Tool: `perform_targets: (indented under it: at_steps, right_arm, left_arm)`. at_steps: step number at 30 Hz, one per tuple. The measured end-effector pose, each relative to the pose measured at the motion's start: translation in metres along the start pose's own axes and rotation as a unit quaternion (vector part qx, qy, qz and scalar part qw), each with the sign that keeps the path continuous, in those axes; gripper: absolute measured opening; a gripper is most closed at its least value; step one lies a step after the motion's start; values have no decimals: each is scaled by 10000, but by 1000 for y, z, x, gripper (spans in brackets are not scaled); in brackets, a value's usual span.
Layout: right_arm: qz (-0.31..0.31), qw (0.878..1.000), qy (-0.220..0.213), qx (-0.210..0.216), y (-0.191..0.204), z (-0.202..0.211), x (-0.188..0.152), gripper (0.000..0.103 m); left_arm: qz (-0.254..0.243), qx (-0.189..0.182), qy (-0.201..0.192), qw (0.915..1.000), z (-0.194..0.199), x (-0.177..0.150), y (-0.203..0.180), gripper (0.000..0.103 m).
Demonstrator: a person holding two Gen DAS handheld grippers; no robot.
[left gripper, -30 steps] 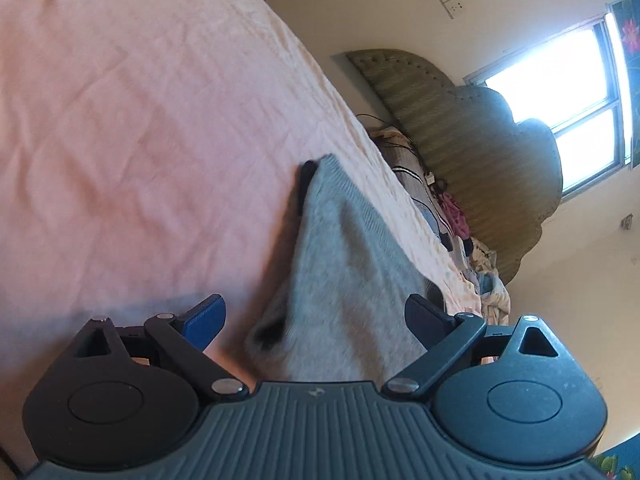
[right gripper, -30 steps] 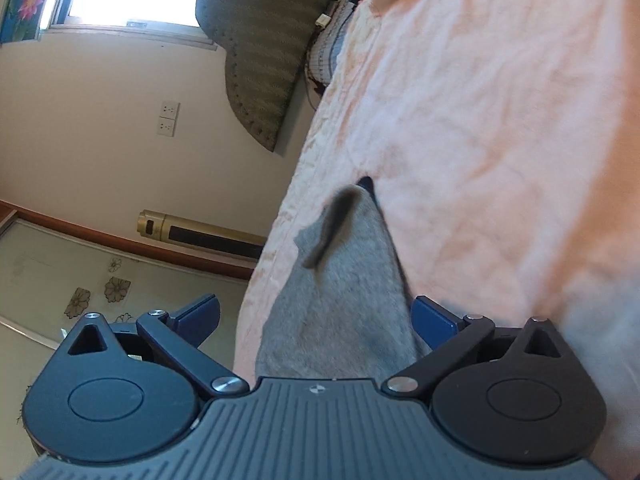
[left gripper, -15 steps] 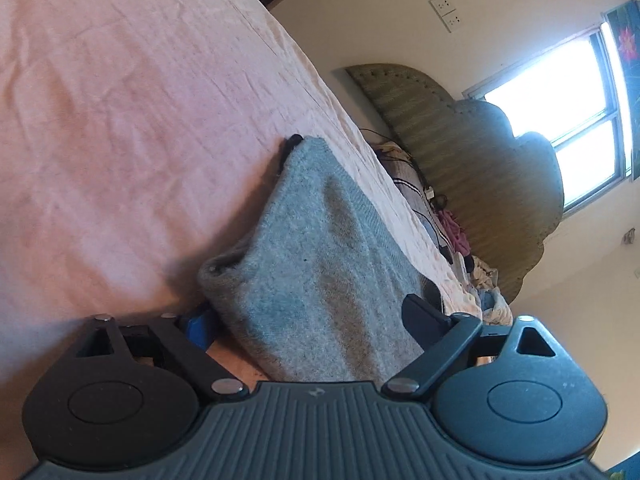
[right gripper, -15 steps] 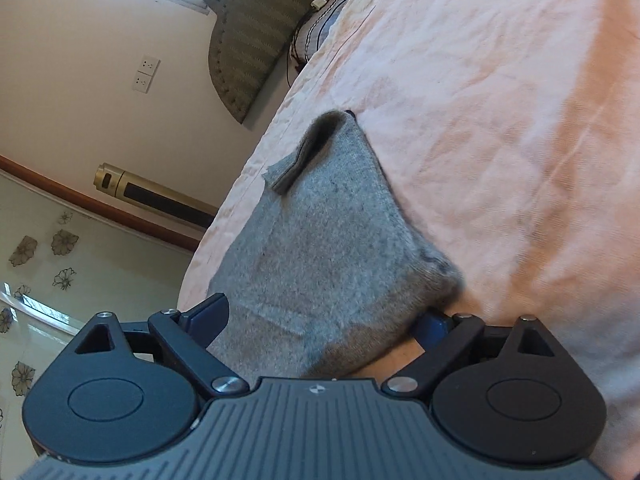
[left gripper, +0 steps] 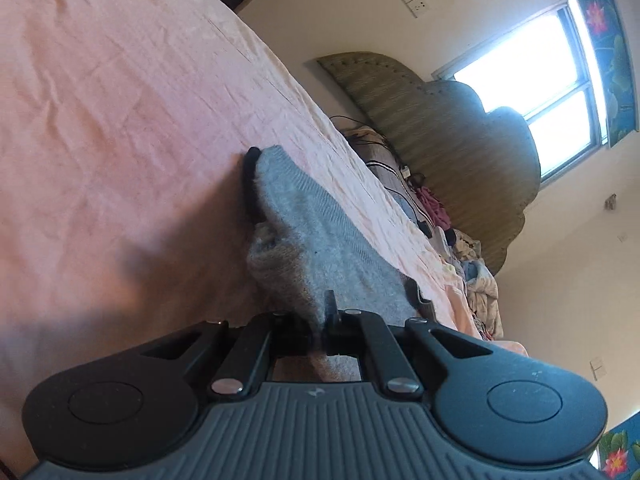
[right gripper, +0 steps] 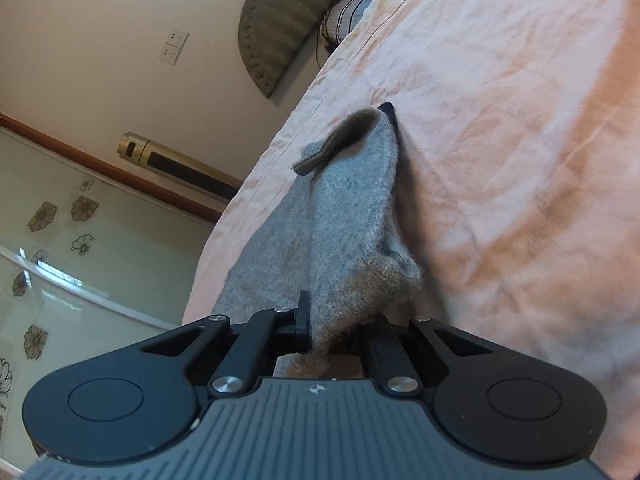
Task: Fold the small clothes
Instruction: 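Fold the lifted edge over the sweater body with both grippers, then open both grippers and release the folded sweater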
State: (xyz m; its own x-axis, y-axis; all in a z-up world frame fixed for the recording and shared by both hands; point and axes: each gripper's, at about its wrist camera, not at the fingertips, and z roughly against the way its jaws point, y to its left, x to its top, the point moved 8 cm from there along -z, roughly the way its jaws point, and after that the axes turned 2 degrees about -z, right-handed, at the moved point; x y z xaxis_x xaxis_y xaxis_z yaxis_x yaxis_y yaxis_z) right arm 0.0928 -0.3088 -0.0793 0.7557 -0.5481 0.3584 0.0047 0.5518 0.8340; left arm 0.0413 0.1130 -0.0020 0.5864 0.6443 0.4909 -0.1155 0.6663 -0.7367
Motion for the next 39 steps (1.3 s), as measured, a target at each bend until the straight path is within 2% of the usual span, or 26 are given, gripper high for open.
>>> perform_targets:
  at_steps: [2,4,6,8,9,10,11,13,15,16,17,19,21,24,26,27,29,32,36,39]
  right_arm:
    - [7,9999,103,-34,-9,21,-17,13]
    - [18,9994,334,-98,-21,38,-37,14]
    - [170,9972,405,-602,-37,51,-51,27]
    - [179,9972,201,-695,-41,63,-45,30]
    - [193,9969,-5,-758,-38,67,-35,39]
    - [269,9963,-221,-789,-31,70,-24,43]
    - [378,9958,-418,-727,-21,69,-11,50]
    - [495,9971,-436,-377,3,49,14,61]
    - [560,9983,-162,-94,21,13,32,86]
    - [524,9986,-24,-49,25,-9,38,90]
    - [414,9991,121,-50,24,-30,43,92]
    - [104,9987,488,-144,22,-78,53,90]
    - [-115,9989,419,-198,18,-108,69,90]
    - [-817,9961,-292,143,16,-104,91,92]
    - [-1019,9923,-336,620,19,-91,88,98]
    - [-915,9933,-293,639,20,-84,82,101]
    - [-527,9974,-239,419,16,-64,66,101]
    - [38,9995,-267,-165,-2,-25,39,101]
    - [577,9916,-550,-1020,-30,21,16,98]
    - [607,9915,-509,-1037,-40,35,7,93]
  left_arm:
    - [-18,-43,183,9998,24,-13,11,4]
    - [-376,147,444,9982,38,-33,24,5]
    - [-800,565,593,9934,47,-51,39,5]
    - [-928,717,454,9921,62,-56,49,6]
    - [-899,683,380,9929,66,-54,49,7]
    - [-859,606,253,9941,70,-48,46,8]
    - [-862,547,57,9948,73,-41,40,9]
    - [-965,410,-333,9939,76,-26,23,13]
    - [-1094,314,-450,9925,64,-16,5,42]
    - [-1148,345,-462,9917,53,-14,-4,70]
    - [-1211,347,-512,9907,47,-14,-10,79]
    - [-1396,384,-436,9885,32,-18,-22,79]
    - [-1518,354,-297,9873,27,-23,-29,79]
    - [-1702,535,-408,9831,36,-27,-25,79]
    - [-1722,805,-505,9805,45,-25,-12,79]
    - [-1652,931,-520,9805,48,-23,-3,79]
    - [-1396,1113,-498,9827,53,-20,18,79]
    - [-1147,1362,-414,9831,53,-18,40,79]
    - [-1428,1296,-334,9807,46,-20,33,78]
    - [-1698,1322,-182,9764,34,-24,24,75]
